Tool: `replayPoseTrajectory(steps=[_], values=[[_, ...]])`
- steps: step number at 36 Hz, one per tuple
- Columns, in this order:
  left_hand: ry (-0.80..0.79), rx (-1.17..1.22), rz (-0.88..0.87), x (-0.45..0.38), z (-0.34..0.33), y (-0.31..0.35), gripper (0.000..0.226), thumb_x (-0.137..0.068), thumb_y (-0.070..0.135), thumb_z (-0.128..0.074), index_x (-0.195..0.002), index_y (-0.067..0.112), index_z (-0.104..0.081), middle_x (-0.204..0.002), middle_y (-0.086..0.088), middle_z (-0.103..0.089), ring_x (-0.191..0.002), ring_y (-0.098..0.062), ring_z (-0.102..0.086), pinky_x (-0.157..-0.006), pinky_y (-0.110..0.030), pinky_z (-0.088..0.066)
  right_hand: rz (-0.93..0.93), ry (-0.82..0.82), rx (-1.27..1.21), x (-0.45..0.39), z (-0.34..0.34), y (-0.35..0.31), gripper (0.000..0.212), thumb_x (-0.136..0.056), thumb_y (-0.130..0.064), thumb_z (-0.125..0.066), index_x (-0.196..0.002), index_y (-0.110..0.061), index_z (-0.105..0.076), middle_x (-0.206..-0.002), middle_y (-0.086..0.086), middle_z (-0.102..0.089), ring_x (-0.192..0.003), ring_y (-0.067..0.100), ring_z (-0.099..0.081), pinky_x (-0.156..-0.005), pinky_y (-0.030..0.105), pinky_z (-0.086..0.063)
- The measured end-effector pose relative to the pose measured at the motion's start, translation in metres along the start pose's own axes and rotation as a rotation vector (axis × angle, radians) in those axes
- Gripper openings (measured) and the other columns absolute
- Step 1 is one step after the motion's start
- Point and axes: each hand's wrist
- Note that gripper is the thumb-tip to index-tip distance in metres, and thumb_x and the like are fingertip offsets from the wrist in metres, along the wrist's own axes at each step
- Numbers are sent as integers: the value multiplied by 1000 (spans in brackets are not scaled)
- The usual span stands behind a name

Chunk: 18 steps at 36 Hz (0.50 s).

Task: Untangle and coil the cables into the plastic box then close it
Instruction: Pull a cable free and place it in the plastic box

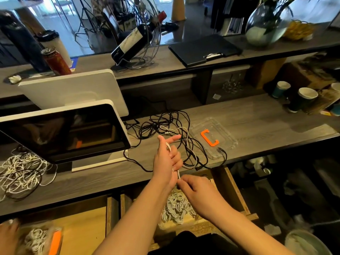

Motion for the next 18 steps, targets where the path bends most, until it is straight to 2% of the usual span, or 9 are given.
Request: replayPoseTrajectory(steps=[3,8,12,15,16,18], values=[[-23,-159,-65,1,5,-4,70,-93,63,-34,-111,4,-66,-56,3,-26,-43,-7,-20,-39,-23,-16,34,-57,94,4,-2,-4,38,-102,-41,-47,-66,-28,-51,-63,-3,-57,-63,16,-53,-63,36,-43],[-135,-466,-60,5,13,-16,74,-92,66,-26,-100,7,-72,-54,6,-27,-44,-6,-21,-40,-20,-18,115,-125,160,8,4,-12,31,-101,-40,-48,-72,-32,-54,-65,-7,-56,-61,10,-50,-64,34,-44],[-307,-577,58,7,14,-17,87,-87,72,-14,-93,10,-75,-54,6,-30,-47,-6,-26,-47,-21,-21,123,-11,62,6,12,-8,22,-99,-30,-52,-85,-22,-66,-73,-3,-65,-68,13,-56,-67,41,-47],[-405,-627,187,12,14,-16,94,-91,73,-2,-89,11,-74,-61,-3,-56,-58,-11,-54,-57,-21,-41,146,58,43,5,21,-3,19,-100,-31,-52,-95,-24,-69,-86,-5,-68,-79,9,-62,-74,38,-52],[-409,-651,216,14,13,-16,92,-90,75,-2,-81,16,-72,-63,0,-61,-61,-10,-57,-60,-23,-43,164,81,62,4,25,-1,18,-99,-32,-54,-96,-24,-70,-88,-7,-68,-79,7,-62,-74,35,-52],[-406,-695,248,19,12,-17,81,-84,81,-6,-58,25,-59,-56,6,-54,-56,-8,-50,-59,-26,-36,206,130,133,2,32,3,16,-96,-36,-59,-95,-25,-70,-84,-11,-69,-77,4,-63,-71,31,-52]])
Point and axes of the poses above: each hand's wrist, its own x-axis away from the middle knuckle, its own z-axis out of the back of the hand, y = z × x
